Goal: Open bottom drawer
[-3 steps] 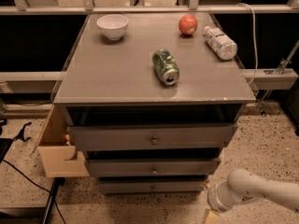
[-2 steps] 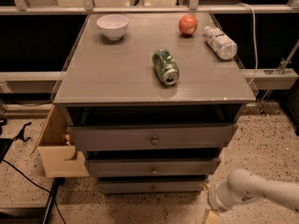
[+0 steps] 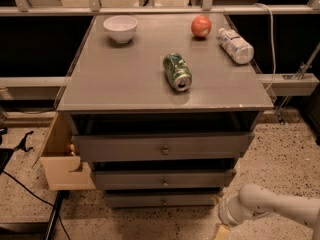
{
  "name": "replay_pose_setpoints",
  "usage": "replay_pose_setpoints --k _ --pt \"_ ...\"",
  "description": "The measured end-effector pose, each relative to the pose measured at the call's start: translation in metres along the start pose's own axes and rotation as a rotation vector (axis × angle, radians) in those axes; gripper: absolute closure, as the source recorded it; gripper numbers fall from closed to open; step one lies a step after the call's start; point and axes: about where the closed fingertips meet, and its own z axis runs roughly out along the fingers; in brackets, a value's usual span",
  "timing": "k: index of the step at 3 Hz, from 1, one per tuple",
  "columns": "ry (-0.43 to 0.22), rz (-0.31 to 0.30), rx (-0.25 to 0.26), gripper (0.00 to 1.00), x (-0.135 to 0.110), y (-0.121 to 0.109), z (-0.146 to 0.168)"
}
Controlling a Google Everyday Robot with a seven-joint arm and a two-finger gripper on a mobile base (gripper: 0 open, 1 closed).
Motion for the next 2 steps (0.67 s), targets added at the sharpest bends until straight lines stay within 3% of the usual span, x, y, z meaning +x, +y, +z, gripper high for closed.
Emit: replay_pose_setpoints --k 2 --pt "-0.079 -0.029 0.039 0.00 0.005 -0.014 0.031"
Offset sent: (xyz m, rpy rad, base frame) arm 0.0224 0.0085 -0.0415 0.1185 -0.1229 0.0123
